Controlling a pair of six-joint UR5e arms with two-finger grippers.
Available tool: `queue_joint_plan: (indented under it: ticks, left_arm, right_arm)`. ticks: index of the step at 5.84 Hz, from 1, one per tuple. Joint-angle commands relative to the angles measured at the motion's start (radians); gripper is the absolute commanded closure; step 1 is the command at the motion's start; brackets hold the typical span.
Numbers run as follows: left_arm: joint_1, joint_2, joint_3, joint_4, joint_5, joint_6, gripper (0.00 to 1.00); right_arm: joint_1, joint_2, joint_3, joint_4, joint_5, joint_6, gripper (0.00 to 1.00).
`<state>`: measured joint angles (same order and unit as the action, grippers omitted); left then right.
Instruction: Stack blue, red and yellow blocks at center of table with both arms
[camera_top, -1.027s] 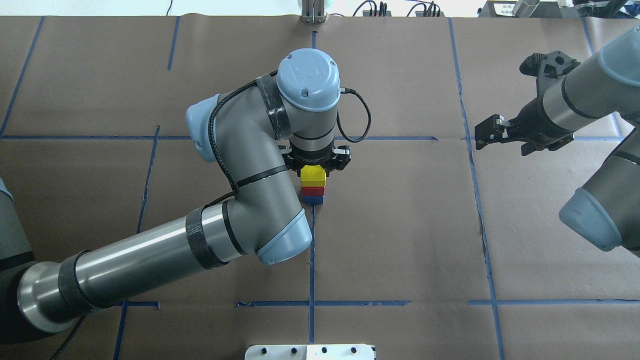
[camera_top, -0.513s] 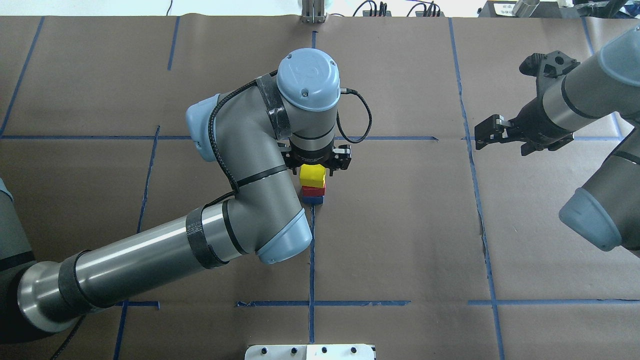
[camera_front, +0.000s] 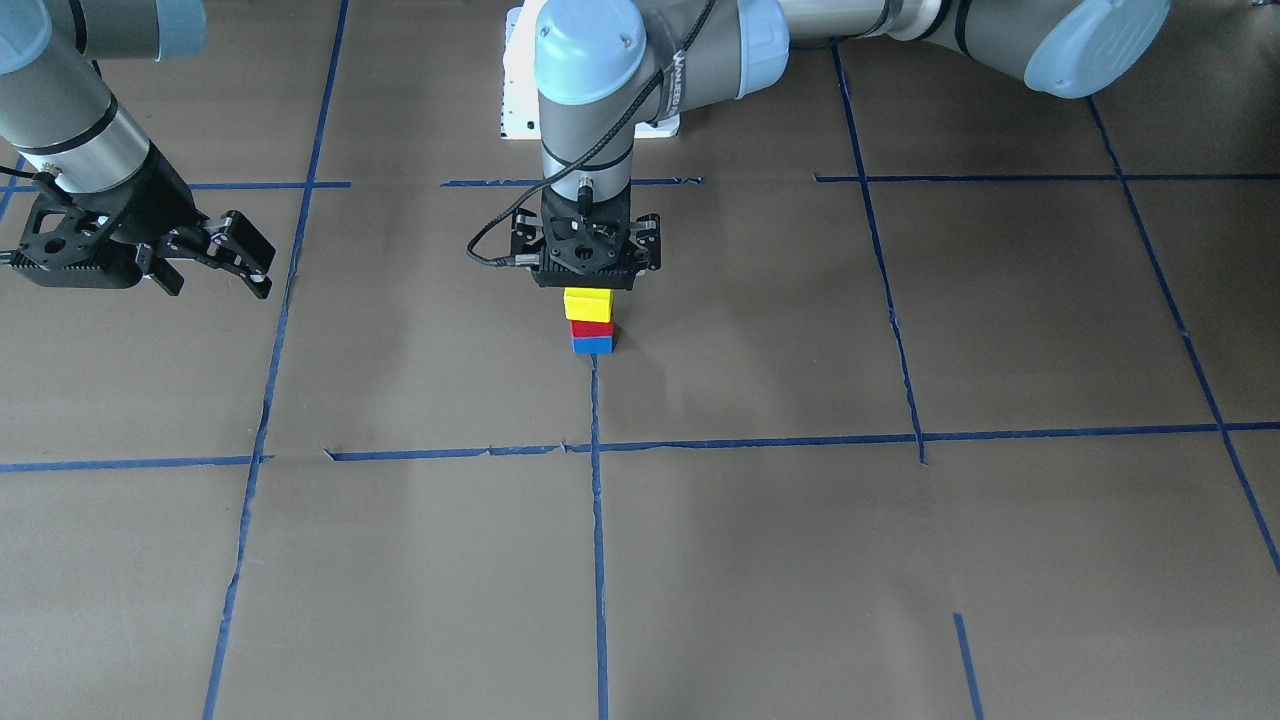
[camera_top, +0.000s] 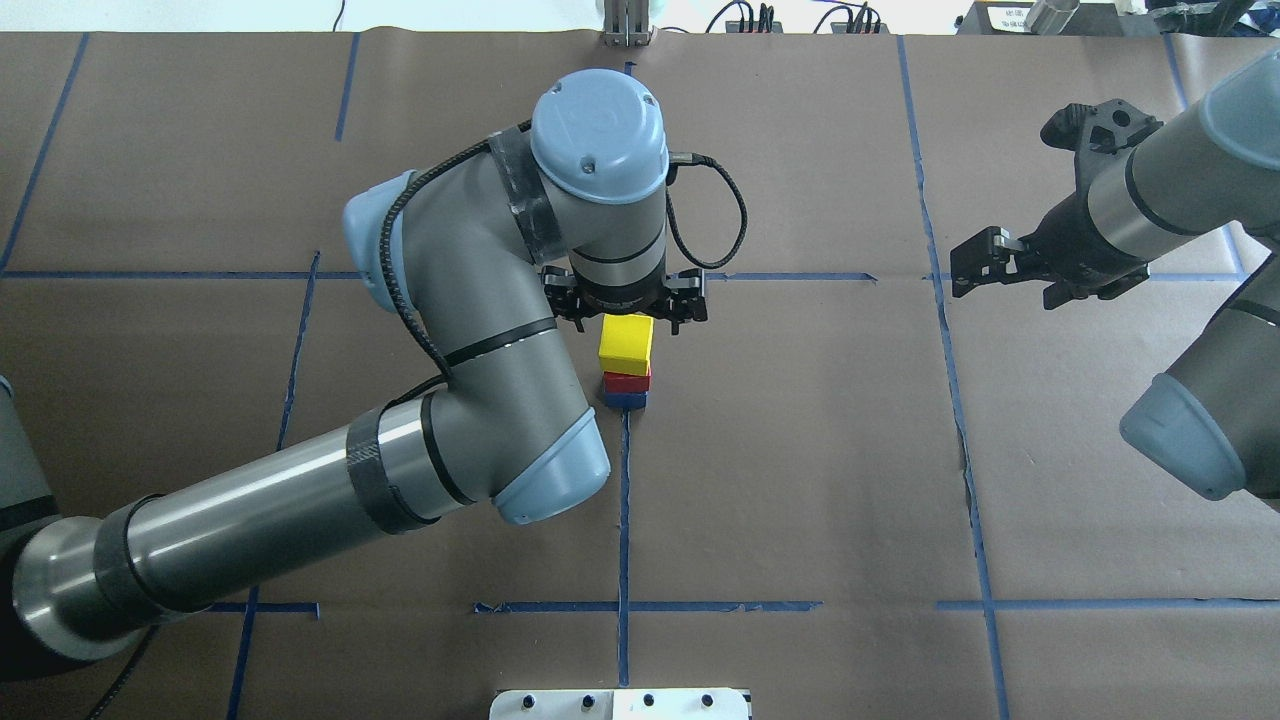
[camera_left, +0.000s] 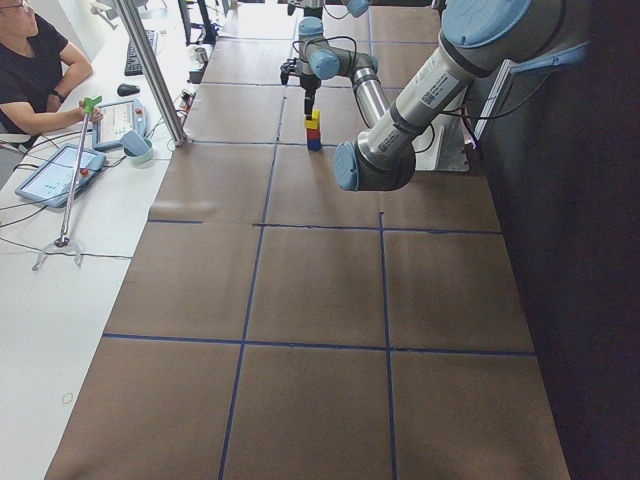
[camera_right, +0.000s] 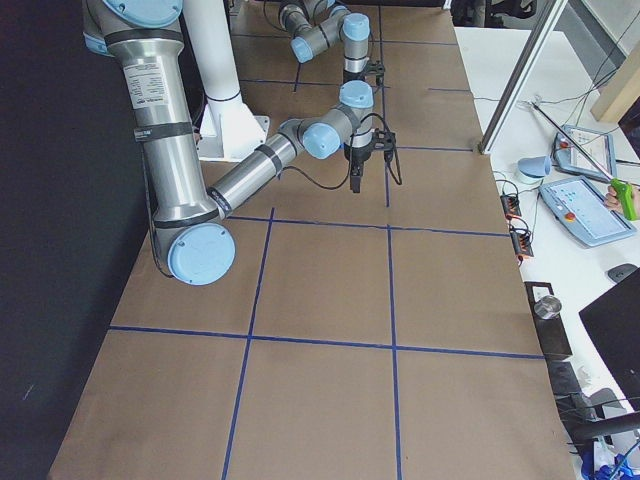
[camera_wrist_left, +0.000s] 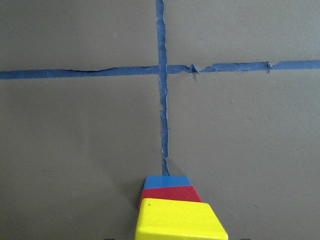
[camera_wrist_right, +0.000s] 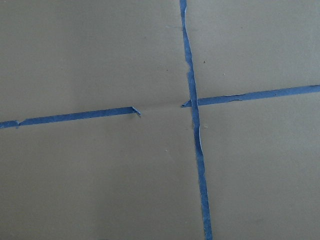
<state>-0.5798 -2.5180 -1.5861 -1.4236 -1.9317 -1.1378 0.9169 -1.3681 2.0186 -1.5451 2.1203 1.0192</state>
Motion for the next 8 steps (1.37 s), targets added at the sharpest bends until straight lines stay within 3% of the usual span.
queue_joint_plan:
  ticks: [1,3,5,7,8]
  left_arm:
    - [-0.060,0.174,-0.238,-0.008,-0.006,0.015,0.00]
    - [-0.145,0.401,-0.409,-0.006,-0.057,0.282,0.00]
    - [-0.382,0.686,-0.512,-0.006,-0.244,0.642,0.00]
    - [-0.709,0.923,-0.497,0.002,-0.418,1.115,0.00]
    - [-0.838,0.974,-0.435,0.011,-0.435,1.314,0.00]
  right_arm:
    - [0.069,-0.029,0.000,-0.003,0.089,-0.061,0.00]
    - [0.204,-0.121,-0.009,-0.012,0.136,-0.306,0.00]
    - [0.365,-0.248,-0.026,-0.015,0.213,-0.582,0.00]
    - [0.442,-0.333,-0.061,-0.013,0.211,-0.814,0.00]
    - [0.503,-0.397,-0.054,-0.012,0.214,-0.891,0.00]
